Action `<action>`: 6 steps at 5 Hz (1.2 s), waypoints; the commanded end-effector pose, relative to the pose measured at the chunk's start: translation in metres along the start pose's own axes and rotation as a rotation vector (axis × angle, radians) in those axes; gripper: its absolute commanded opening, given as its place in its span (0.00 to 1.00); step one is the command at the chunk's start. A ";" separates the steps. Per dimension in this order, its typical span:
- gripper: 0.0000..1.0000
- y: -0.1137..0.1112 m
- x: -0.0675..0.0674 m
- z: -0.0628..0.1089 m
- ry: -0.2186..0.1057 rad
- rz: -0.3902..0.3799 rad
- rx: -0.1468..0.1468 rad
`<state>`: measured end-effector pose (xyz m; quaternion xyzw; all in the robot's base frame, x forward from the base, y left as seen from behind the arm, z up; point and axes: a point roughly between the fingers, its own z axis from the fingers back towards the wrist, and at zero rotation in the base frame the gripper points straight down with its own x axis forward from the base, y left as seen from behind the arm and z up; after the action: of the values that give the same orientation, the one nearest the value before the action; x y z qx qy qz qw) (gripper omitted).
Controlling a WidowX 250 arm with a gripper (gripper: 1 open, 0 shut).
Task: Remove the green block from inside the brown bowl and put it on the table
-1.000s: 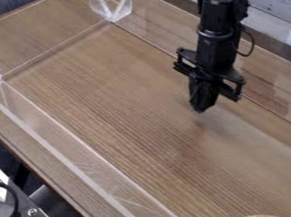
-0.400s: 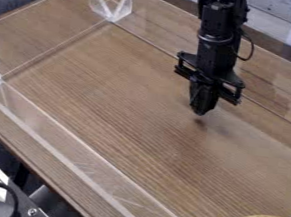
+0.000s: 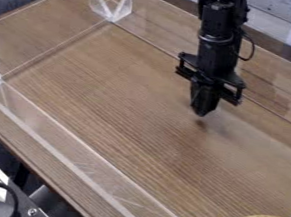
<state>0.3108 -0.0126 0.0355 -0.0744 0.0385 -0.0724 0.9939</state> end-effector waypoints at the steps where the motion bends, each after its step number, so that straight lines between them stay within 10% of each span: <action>1: 0.00 0.002 0.012 0.028 -0.093 -0.007 0.008; 6: 0.00 0.049 -0.011 0.102 -0.221 0.077 0.023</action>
<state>0.3060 0.0509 0.1018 -0.0819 -0.0231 -0.0148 0.9963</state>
